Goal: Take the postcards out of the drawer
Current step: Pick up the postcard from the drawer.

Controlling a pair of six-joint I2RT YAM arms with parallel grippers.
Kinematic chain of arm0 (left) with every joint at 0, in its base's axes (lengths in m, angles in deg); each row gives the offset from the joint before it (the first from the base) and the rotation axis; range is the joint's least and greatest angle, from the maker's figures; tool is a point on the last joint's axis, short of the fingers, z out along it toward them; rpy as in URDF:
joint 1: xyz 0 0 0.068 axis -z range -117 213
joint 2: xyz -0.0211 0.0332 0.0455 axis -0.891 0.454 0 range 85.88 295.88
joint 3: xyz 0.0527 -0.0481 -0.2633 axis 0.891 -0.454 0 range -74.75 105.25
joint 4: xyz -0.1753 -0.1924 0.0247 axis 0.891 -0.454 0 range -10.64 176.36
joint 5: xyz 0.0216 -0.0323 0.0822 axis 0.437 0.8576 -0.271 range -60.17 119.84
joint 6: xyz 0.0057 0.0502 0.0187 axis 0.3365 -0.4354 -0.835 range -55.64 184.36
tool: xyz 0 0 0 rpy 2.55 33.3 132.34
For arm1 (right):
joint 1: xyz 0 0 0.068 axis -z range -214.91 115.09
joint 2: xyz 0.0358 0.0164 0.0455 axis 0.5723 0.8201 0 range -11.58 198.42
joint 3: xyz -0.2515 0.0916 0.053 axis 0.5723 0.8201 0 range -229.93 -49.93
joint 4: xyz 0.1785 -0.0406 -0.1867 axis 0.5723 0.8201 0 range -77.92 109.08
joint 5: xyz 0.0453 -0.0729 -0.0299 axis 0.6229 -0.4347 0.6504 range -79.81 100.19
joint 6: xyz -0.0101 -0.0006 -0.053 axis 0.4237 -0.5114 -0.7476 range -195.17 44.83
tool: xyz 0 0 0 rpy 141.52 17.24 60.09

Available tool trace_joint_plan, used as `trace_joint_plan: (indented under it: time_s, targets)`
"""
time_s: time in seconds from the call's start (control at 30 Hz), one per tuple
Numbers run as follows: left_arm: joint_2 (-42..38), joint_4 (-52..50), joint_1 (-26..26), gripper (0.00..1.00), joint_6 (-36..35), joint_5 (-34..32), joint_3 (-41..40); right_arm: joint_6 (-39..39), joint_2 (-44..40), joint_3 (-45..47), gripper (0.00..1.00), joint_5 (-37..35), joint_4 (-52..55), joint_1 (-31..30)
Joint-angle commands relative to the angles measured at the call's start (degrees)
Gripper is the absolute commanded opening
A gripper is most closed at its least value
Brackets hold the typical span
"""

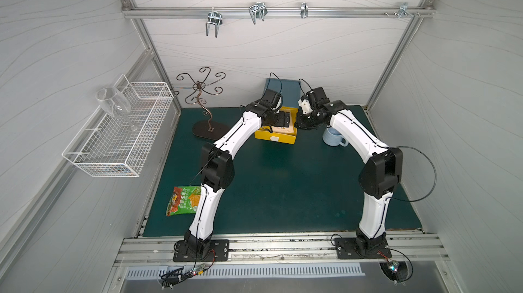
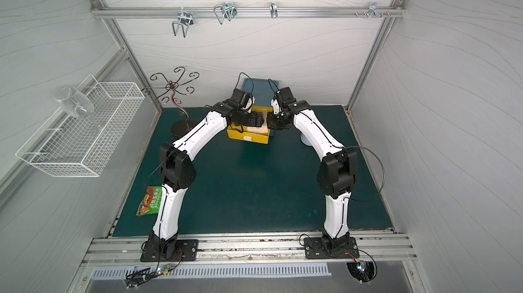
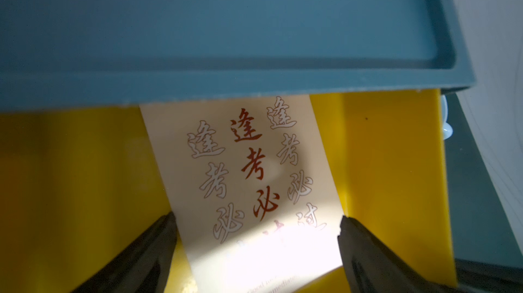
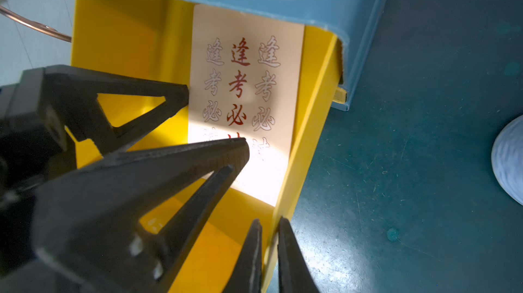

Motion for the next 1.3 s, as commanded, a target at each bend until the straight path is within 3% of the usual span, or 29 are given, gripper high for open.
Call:
trace_joint_plan:
  time_s: [0.0, 0.3, 0.77, 1.07, 1.27]
  targets:
    - [0.8, 4.4, 0.2, 0.94, 1.7, 4.8, -0.6, -1.4, 1.7, -1.2, 0.12, 3.7, -0.9, -1.3]
    - [-1.7, 13.9, -0.5, 0.94, 6.9, 9.1, -7.3, -1.5, 1.7, -1.3, 0.11, 3.8, -0.8, -1.3]
    - [-1.8, 20.0, -0.9, 0.93, 10.5, 14.9, -9.9, -1.3, 1.8, -1.3, 0.11, 4.0, -0.8, -1.3]
    - [-5.5, 34.3, -2.7, 0.89, 17.9, 19.5, -19.2, -1.4, 2.0, -1.3, 0.1, 4.2, -0.8, -1.3]
    - [-5.6, 38.0, -3.5, 0.89, 21.1, 21.8, -21.5, -1.4, 2.0, -1.4, 0.09, 4.2, -0.8, -1.3]
